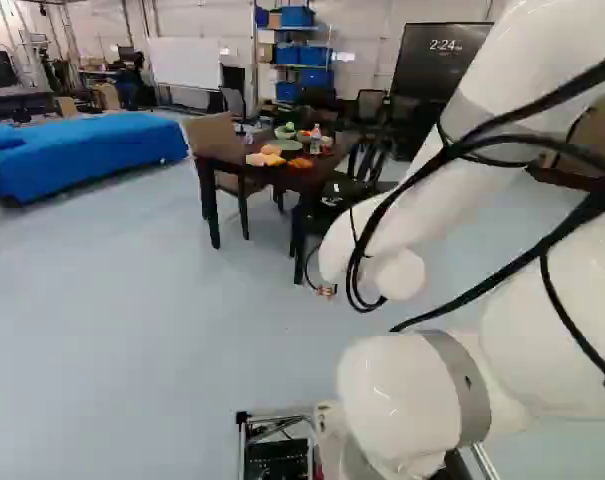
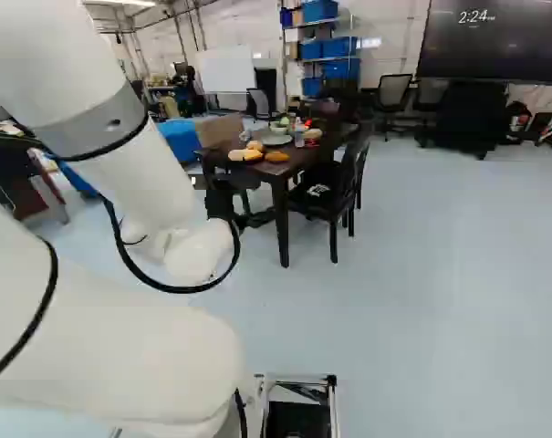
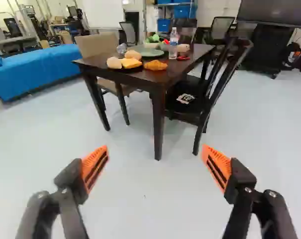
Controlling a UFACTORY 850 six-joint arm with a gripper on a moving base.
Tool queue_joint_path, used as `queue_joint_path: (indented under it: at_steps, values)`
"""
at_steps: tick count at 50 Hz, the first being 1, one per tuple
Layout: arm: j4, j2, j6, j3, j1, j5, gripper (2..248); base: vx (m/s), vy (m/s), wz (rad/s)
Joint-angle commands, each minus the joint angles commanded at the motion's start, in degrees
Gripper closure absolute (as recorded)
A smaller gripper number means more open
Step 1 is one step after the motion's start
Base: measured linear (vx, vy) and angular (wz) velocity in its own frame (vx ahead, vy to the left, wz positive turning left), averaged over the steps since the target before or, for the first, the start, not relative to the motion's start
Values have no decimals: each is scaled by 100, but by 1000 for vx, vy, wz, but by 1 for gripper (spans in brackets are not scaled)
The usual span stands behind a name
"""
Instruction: Move the croissant to the empty plate
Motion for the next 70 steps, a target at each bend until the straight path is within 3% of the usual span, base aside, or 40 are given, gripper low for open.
queue_joint_path:
  at_steps: [30, 70]
  values:
    - [0, 0, 0, 0, 0, 0, 3, 36, 6, 2]
    - [0, 0, 0, 0, 0, 0, 3, 124, 4, -7]
